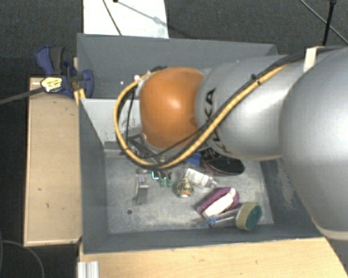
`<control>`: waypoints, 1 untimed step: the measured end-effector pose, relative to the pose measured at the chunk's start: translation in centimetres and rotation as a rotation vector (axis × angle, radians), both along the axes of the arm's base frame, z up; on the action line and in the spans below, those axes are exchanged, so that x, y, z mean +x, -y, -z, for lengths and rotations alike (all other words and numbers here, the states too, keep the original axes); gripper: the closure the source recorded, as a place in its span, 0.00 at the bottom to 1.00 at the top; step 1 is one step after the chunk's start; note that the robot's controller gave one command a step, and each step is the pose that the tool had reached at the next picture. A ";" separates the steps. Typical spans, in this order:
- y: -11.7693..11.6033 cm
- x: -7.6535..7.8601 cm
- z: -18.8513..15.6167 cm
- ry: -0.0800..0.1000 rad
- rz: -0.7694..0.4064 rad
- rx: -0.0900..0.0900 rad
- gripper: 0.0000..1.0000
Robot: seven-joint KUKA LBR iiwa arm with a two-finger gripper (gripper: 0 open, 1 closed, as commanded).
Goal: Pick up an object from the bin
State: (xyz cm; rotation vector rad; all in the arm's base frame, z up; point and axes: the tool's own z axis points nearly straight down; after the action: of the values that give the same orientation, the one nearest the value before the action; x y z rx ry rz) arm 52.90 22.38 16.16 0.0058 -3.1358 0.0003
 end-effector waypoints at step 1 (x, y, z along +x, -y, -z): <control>11.8 -1.5 -2.6 0.007 0.012 -0.001 0.00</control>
Offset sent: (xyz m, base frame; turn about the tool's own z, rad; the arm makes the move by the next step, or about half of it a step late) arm -0.0160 -0.1136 0.0249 0.0047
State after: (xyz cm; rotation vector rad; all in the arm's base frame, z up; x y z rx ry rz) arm 51.37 10.56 18.77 -0.0134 -3.1428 0.0013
